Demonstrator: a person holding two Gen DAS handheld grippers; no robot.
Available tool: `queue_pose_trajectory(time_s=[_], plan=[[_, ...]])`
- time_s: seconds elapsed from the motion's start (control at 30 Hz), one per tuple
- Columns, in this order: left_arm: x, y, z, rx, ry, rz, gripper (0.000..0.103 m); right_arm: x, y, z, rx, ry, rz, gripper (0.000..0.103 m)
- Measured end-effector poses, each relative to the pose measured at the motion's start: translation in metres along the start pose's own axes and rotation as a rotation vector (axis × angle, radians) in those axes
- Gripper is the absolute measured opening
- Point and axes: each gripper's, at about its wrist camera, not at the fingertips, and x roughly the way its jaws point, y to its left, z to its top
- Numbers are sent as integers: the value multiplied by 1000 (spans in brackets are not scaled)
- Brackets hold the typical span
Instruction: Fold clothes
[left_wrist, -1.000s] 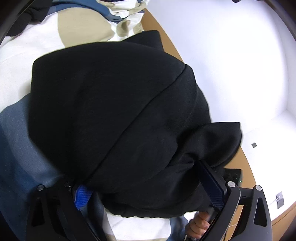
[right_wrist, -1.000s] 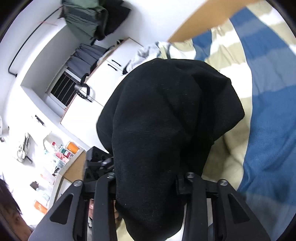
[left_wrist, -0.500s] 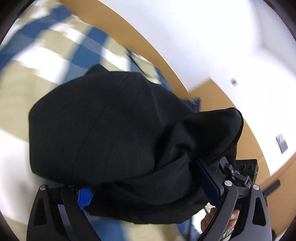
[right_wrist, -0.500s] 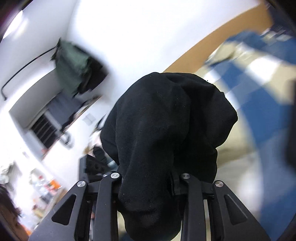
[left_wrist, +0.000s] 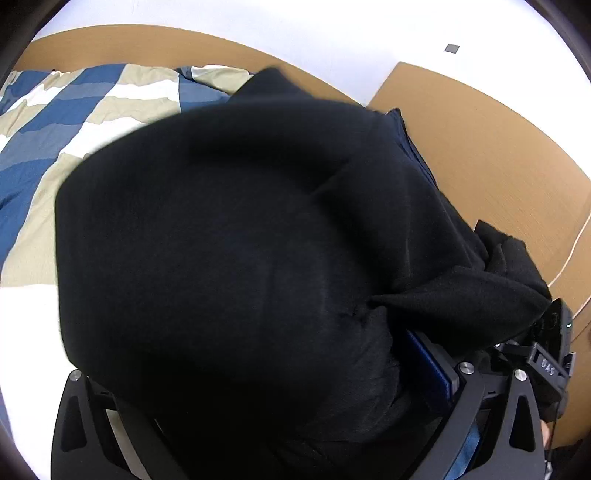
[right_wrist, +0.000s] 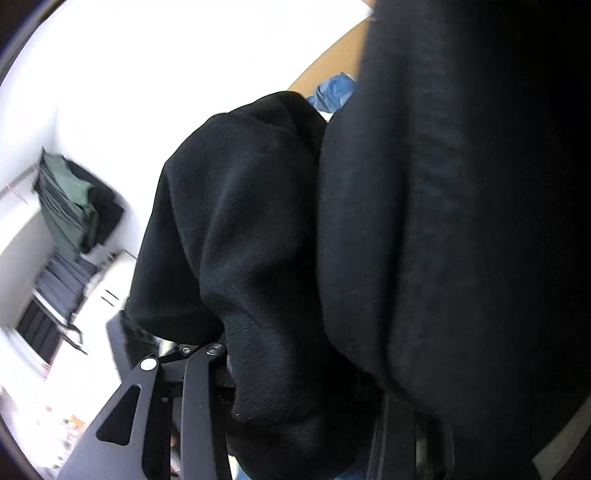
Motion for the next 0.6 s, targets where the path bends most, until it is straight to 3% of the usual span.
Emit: queue_pose_trajectory(time_s=[0.17,0.27,0.33,0.43,0.5,0.6], plan=[[-9,1,-2,5,-35,-9,103,-13,19,-3,-85,-65,-63,52],[-26,5,-5,5,-64,-3,103,-33,48,-17,-202,-174,-150,66],[-39,7,-9,12,-80,17,103,-47,75,-34,-313,-271,-273,79],[-55,10,-16,27,-91,61,103,-68,107,-51,-422,-411,-379,86],[-62,12,-20,36,-82,86,103,-73,119,-49,-410,-395,-303,88],[-38,13,-11,60,-79,119,103,-46,130,-42,-402,-239,-227,88]])
